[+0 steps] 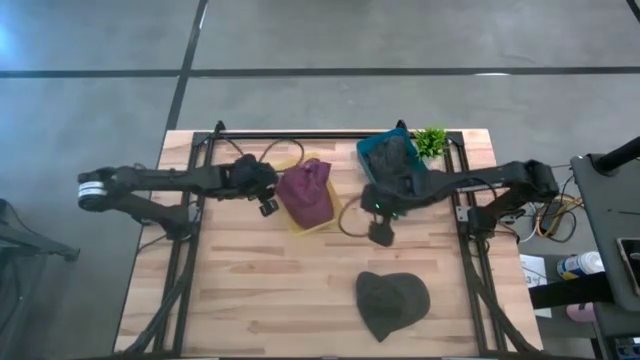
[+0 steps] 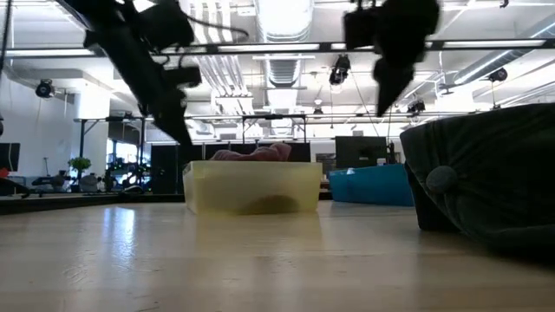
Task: Pick & Place hat
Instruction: Adjust the bins
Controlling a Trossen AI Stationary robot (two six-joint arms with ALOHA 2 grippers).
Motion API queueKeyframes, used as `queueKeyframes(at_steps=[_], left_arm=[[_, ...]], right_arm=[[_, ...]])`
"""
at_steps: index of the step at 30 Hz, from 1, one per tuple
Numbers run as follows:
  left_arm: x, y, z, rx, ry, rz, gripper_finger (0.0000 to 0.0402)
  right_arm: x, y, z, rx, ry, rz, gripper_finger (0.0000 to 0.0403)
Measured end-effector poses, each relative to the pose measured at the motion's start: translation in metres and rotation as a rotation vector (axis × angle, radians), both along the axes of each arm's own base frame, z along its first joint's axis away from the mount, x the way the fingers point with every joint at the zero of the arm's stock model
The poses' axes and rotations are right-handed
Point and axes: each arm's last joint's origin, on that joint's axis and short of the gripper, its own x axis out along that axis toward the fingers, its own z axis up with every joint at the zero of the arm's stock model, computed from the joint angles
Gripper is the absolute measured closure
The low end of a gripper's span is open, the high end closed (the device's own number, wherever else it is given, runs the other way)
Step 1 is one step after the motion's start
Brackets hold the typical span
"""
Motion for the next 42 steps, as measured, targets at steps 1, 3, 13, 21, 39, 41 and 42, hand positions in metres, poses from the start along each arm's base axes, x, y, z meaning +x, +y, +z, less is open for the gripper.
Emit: queueKeyframes(at_steps=[1,3,13,21,39,41,42], left_arm=[[-0.001,-0.003,0.005,-0.035,-0.064,-0.005,0.0268],[-0.001,-0.012,0.014,-0.116,-0.180,-0.070,0.0268],[0.023,-0.075,0.003,-0.338,-0.277,-0.293,0.0268],[0.055,-0.110,-0.007,-0.364,-0.270,-0.379,0.0268],[0.074,-0.099,-0.039,-0.183,-0.022,-0.198,0.0268],[0.070,-0.097,-0.035,-0.163,-0.010,-0.179,0.0268],[0.068,-0.095,-0.033,-0.153,-0.006,-0.171,0.0268]], right_arm=[[-0.006,0.006,-0.002,0.020,0.014,0.005,0.0078],[-0.017,0.017,-0.006,0.055,0.024,0.010,0.0078],[-0.049,0.031,-0.033,-0.065,0.116,-0.159,0.0077],[-0.062,-0.001,-0.042,-0.184,0.115,-0.321,0.0077],[-0.027,-0.066,-0.097,-0.090,0.126,-0.287,0.0077],[-0.019,-0.067,-0.100,-0.050,0.102,-0.270,0.0077],[-0.015,-0.068,-0.101,-0.041,0.091,-0.262,0.0077]])
